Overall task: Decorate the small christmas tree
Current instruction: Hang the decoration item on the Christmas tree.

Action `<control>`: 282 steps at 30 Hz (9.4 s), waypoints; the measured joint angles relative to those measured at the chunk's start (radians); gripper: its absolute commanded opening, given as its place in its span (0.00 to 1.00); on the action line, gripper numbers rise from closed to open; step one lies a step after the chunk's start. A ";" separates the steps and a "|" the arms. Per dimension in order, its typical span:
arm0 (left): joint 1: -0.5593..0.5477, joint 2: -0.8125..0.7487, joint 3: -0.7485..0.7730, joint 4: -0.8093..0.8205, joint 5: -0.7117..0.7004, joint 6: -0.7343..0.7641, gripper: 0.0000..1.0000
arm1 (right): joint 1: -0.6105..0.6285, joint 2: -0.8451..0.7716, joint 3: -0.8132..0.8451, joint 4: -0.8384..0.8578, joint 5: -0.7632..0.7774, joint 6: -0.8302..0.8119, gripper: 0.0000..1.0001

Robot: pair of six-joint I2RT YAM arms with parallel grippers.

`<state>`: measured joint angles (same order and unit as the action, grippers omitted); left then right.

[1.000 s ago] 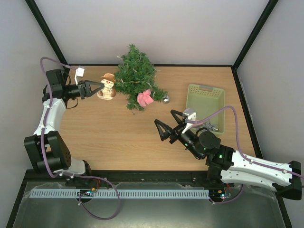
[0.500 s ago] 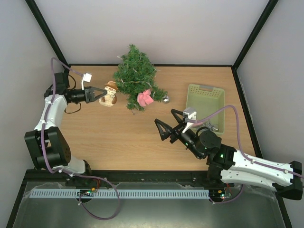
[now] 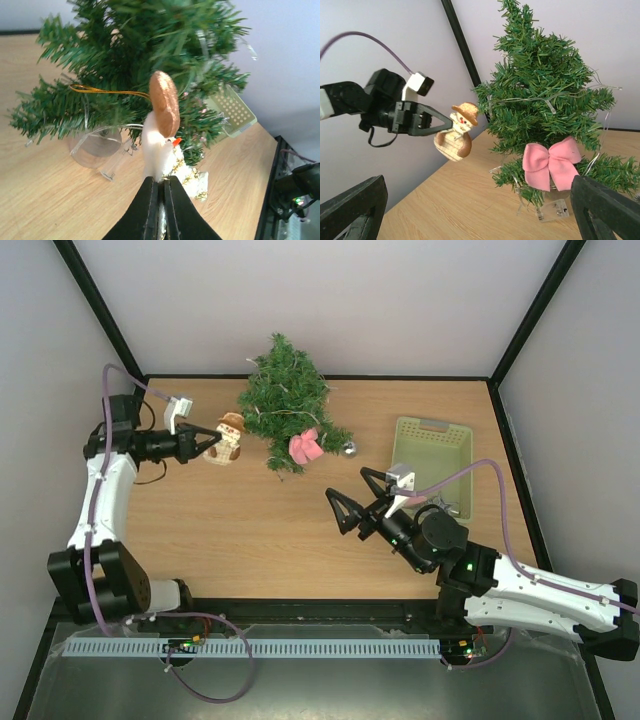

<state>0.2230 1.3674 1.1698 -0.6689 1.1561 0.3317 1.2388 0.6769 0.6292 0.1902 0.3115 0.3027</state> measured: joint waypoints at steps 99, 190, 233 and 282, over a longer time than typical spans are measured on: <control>-0.475 -0.470 -0.189 0.178 0.141 0.182 0.02 | 0.000 0.272 0.084 0.411 -0.613 0.081 0.41; -0.025 -0.111 0.024 -0.624 0.371 0.969 0.03 | 0.000 0.183 0.114 -0.036 -0.138 -0.063 0.83; 0.184 -0.094 0.655 -0.616 0.385 0.775 1.00 | 0.006 0.436 0.316 0.106 -0.194 -0.438 0.02; -0.351 -0.563 -0.200 0.520 -0.041 -0.543 0.58 | -0.027 0.479 0.355 -0.250 -0.408 -0.776 0.02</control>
<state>-0.1276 0.8040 0.9703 -0.1490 1.1152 -0.2115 1.2118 1.1557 0.9844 -0.0597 -0.0963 -0.4732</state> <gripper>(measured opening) 0.615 0.020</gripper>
